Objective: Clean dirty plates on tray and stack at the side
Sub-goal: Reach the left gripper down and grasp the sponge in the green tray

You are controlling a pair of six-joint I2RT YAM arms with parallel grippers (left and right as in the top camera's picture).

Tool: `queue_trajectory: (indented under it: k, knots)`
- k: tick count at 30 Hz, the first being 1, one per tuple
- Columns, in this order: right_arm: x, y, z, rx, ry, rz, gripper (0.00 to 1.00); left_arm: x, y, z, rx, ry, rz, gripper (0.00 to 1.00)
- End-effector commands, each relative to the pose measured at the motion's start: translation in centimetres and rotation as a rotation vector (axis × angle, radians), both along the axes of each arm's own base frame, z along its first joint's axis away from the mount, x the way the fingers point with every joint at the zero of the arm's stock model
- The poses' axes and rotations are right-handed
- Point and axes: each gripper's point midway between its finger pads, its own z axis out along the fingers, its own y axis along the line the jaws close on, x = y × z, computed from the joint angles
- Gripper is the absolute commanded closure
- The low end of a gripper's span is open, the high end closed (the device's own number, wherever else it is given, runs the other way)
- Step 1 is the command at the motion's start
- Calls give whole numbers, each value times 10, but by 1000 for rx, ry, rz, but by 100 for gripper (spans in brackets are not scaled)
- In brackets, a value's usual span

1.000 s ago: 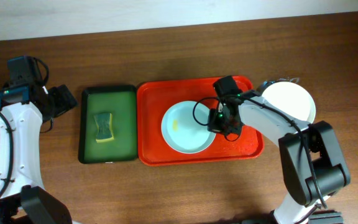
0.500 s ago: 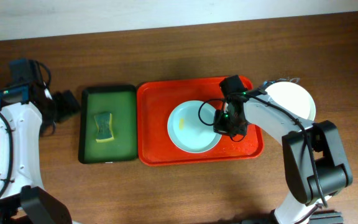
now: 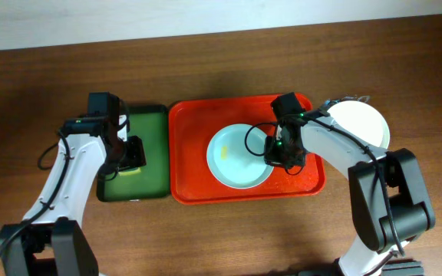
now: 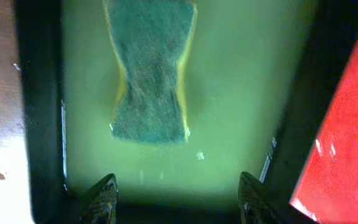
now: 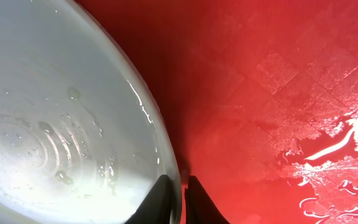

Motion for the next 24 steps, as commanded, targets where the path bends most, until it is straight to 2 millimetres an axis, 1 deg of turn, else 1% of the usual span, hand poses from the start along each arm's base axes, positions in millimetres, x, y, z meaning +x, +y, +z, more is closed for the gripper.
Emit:
queue_trajectory:
  k: [1, 3, 4, 8, 10, 12, 14, 15, 17, 20, 21, 23, 24]
  knots:
    - [4, -3, 1, -7, -9, -1, 89, 3, 15, -11, 75, -30, 46, 40]
    - [4, -3, 1, -7, -9, -1, 89, 11, 15, -16, 75, -64, 47, 41]
    - [5, -3, 1, -7, -10, -1, 89, 19, 15, -20, 74, -83, 48, 40]
    - [5, -2, 1, -6, -12, -1, 88, 36, 18, -36, 79, -87, 33, 40]
    - [5, -2, 1, -6, -12, -1, 88, 44, 19, -43, 84, -71, 15, 43]
    - [5, -2, 1, -6, -13, -1, 88, 45, 19, -56, 88, -43, 15, 46]
    - [5, -2, 1, -6, -13, -1, 88, 44, 25, -64, 115, -24, 20, 53]
    - [5, -2, 1, -6, -13, -1, 88, 44, 25, -64, 115, -24, 21, 55]
    - [5, -2, 1, -6, -13, -1, 88, 48, 26, -61, 111, -33, 26, 55]
    - [6, -2, 1, -5, -15, -1, 88, 49, 19, -61, 72, -36, 19, 58]
    - [6, -2, 1, -5, -15, -1, 88, 48, 18, -61, 64, -33, 17, 57]
    - [6, -2, 1, -6, -15, -1, 88, 48, 12, -61, 30, -33, 11, 51]
    - [6, -2, 1, -5, -15, -1, 88, 49, 12, -60, 29, -35, 11, 51]
